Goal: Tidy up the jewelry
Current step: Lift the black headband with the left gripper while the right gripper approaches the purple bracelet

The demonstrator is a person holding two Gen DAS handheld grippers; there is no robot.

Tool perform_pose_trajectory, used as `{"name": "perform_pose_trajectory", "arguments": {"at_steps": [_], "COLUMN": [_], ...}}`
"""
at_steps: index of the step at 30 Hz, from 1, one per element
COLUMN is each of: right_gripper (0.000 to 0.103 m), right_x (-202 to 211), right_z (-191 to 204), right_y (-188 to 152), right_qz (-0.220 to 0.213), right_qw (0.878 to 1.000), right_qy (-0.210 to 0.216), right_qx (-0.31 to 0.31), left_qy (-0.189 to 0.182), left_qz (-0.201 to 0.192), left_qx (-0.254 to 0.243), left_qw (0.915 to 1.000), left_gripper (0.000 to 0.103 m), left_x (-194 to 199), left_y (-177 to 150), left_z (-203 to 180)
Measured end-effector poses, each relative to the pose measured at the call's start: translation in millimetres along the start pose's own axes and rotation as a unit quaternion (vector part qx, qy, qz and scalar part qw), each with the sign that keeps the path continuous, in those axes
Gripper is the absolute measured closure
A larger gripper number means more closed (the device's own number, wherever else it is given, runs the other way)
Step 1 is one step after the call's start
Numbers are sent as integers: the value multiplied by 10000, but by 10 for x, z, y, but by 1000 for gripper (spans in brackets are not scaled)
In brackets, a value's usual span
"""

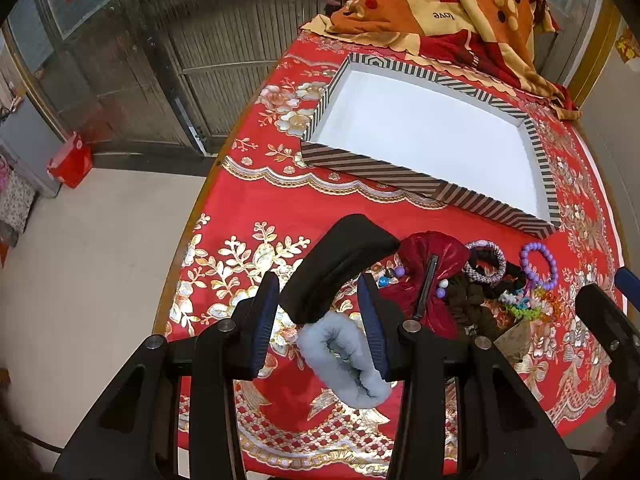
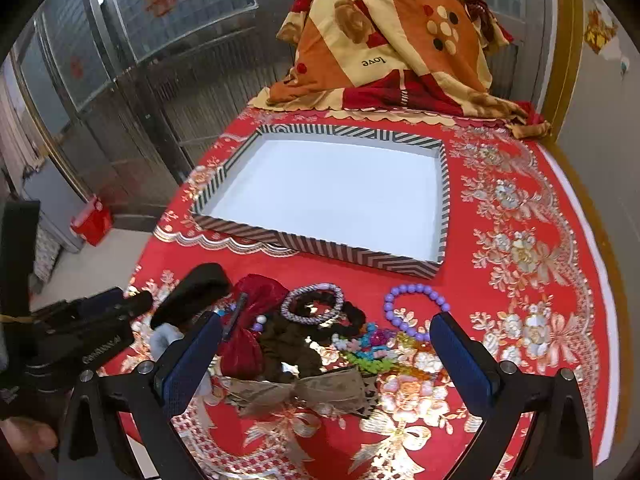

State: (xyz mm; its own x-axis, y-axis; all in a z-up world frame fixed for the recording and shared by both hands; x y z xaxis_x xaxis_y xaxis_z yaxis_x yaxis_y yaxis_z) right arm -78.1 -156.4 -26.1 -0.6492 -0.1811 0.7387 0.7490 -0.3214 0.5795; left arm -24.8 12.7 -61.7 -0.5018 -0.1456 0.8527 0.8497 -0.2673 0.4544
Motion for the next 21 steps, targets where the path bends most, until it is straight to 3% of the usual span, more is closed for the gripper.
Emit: {"name": "perform_pose_trajectory", "arguments": {"at_steps": [21], "right_gripper": [0], "right_x": [-23], "right_z": [-39], "right_y": [-75], "right_qz": [256], "right_qw": [9996], "right_qy": [-127], "right_qx": [-10], "left_qy": [-72], "left_qz": [71], "left_qx": [-62], "left_qw": [9999], "left_gripper": [63], "left_x": [-6], "left_y": [-37], "left_z": [-79]}}
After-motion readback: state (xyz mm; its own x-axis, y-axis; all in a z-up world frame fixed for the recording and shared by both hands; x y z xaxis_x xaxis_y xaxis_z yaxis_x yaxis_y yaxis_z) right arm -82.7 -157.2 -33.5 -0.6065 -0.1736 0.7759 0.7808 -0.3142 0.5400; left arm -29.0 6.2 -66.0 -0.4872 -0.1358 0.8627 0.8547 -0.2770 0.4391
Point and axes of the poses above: each gripper's, at about its wrist camera, not at the fingertips, and x roughly against the way its jaws point, z to its left, y to its top, the point moved 10 cm from there along -x, roughly the way its jaws point, and after that the axes turned 15 degrees about y, right-handed, at the moved point
